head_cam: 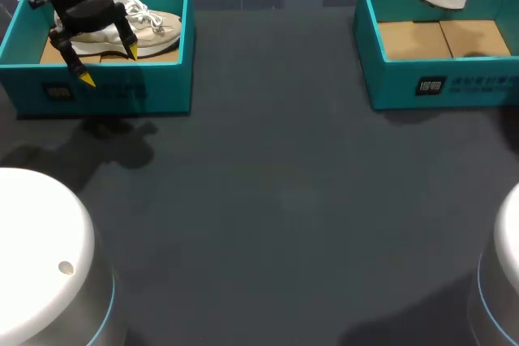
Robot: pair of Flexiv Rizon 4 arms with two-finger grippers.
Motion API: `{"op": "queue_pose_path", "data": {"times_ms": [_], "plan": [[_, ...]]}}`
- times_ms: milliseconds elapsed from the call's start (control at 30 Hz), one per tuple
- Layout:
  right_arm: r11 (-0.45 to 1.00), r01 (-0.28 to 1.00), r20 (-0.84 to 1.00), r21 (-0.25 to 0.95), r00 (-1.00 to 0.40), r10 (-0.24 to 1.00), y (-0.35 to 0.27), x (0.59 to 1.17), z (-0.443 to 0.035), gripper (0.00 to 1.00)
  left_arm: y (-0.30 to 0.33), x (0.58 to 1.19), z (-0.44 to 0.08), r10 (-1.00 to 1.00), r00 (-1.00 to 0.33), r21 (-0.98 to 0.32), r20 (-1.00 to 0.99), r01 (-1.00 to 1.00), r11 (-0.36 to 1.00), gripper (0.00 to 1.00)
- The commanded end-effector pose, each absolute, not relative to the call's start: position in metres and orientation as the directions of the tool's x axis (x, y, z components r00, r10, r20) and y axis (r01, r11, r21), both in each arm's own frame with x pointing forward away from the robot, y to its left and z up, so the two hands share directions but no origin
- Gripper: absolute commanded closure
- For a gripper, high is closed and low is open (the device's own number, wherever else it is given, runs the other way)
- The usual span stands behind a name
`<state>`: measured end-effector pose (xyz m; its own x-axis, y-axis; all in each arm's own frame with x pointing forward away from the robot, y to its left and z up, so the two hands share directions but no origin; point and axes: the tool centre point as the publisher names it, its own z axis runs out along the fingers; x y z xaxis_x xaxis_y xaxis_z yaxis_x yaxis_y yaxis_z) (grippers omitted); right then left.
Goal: Take the shoe out of the shoebox, open the shoe tongue, remove and reinsert the insole, then place the shoe into the shoebox
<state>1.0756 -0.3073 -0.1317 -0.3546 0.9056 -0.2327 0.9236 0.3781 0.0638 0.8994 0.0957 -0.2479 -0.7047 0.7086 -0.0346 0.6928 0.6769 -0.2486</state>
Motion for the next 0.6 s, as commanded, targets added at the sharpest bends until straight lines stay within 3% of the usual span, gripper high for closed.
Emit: {"op": "queue_pose_path", "data": {"times_ms": [33,600], "plan": [[0.335,0.939,-0.250,0.077,-0.307,0.918,-0.305,1.065,-0.135,1.00,0.096,0.900,-0.248,0.710,-0.704,-0.248,-0.033,0.694,0.677,0.00],[0.169,0.984,-0.295,0.056,-0.146,0.944,-0.305,1.055,-0.157,1.00,0.096,0.900,-0.248,0.710,-0.704,-0.248,-0.033,0.694,0.677,0.00]]}}
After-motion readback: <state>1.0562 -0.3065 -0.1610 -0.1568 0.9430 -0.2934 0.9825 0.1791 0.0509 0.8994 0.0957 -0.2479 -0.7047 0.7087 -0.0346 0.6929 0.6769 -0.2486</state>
